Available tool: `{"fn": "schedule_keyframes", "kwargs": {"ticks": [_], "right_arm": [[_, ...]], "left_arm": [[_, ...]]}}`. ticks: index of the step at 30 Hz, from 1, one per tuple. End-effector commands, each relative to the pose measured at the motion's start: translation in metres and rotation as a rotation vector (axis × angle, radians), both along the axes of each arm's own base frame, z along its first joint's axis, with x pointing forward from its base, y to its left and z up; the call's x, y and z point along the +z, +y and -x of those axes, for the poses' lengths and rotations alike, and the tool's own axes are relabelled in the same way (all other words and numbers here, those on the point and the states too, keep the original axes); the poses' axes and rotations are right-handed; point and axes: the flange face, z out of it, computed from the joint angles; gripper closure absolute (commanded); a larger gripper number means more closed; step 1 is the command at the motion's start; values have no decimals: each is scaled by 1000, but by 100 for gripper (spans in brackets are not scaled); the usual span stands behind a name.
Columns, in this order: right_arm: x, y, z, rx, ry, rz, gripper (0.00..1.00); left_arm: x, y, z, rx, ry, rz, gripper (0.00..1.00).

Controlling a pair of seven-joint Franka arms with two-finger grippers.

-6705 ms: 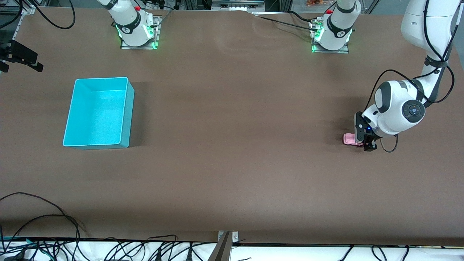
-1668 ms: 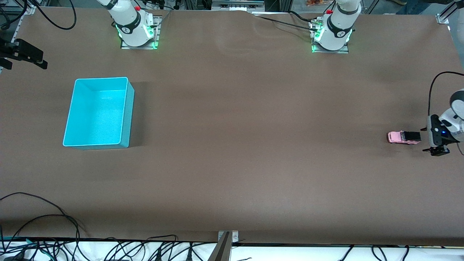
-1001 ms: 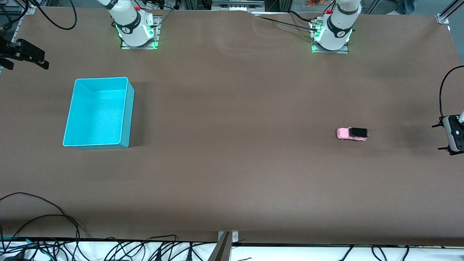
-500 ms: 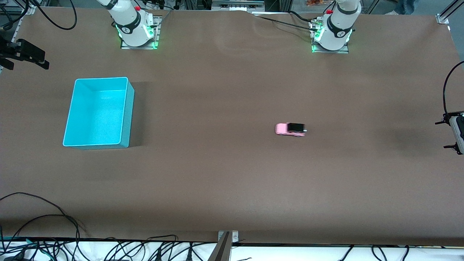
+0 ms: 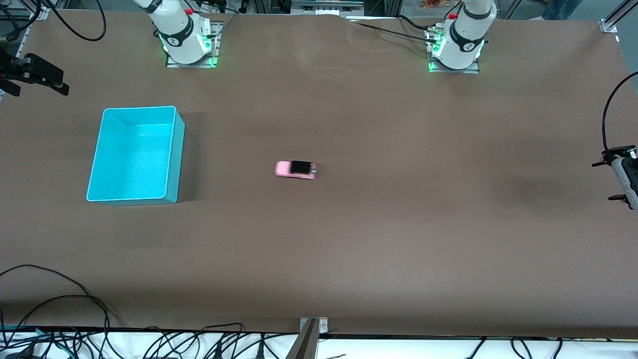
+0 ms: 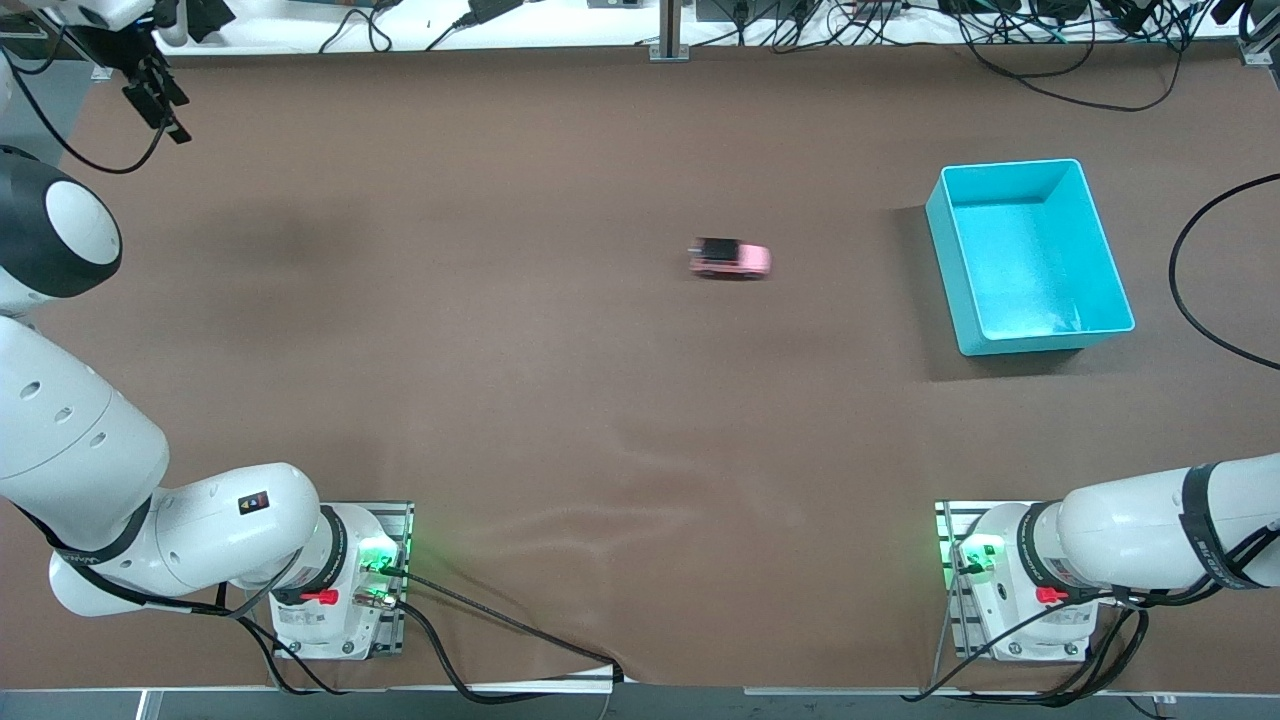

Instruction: Wind and store pink jeep toy

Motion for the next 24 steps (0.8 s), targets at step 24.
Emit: {"fn": "schedule_keyframes", "kwargs": {"ticks": [24], "right_arm": [[5, -2, 0, 10, -7, 15, 0]], "left_arm": [[77, -125, 3, 447, 70, -115, 0]]}}
